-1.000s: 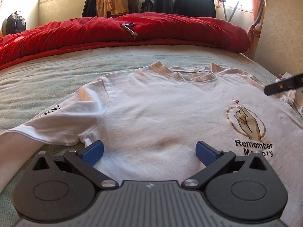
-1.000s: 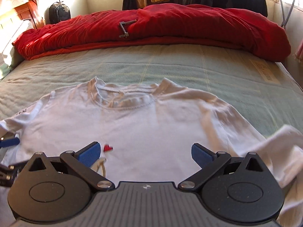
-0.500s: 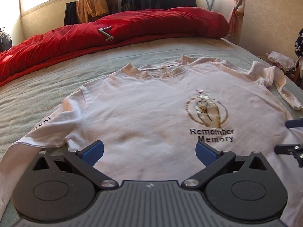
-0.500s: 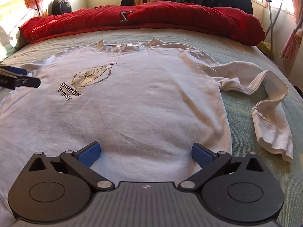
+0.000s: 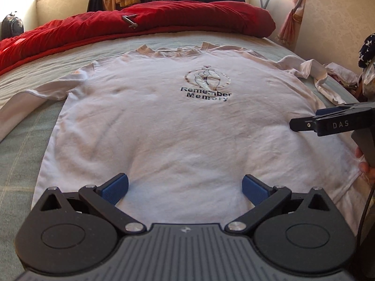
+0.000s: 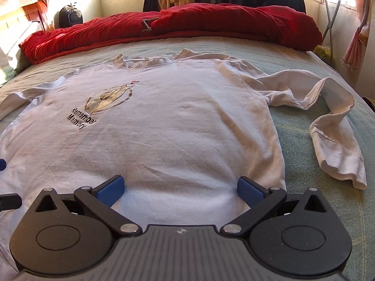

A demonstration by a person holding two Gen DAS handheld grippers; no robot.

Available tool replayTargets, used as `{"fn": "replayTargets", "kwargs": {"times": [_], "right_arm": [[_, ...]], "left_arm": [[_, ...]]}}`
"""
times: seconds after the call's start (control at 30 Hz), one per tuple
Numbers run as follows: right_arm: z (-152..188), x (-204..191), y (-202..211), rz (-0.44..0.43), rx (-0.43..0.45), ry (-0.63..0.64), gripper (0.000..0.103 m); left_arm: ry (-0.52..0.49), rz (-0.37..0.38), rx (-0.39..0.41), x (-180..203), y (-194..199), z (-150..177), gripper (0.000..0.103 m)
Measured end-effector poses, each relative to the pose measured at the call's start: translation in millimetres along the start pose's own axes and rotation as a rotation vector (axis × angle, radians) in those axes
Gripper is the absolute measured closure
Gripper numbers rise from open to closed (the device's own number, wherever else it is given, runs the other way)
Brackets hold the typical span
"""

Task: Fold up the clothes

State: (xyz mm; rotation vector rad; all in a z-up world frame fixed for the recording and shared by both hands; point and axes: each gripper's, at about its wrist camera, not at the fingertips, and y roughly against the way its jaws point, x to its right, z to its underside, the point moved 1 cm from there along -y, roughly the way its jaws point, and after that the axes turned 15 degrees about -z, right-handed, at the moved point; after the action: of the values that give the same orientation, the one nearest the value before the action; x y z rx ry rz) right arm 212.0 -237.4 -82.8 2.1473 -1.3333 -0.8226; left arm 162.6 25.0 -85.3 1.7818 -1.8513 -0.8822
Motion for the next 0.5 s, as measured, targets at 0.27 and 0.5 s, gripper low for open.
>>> {"fn": "replayTargets", "kwargs": {"times": [0.27,0.5], "right_arm": [[29.3,-6.1,29.0,-0.022,0.023,-0.008,0.0],[43.8,-0.9,49.7,-0.068,0.077,-0.011,0.0]], "left_arm": [[0.057,-0.004,0.037,-5.8,20.9,25.2,0.001],[0.053,-0.044,0.035,1.5,20.8,22.0,0.001]]}}
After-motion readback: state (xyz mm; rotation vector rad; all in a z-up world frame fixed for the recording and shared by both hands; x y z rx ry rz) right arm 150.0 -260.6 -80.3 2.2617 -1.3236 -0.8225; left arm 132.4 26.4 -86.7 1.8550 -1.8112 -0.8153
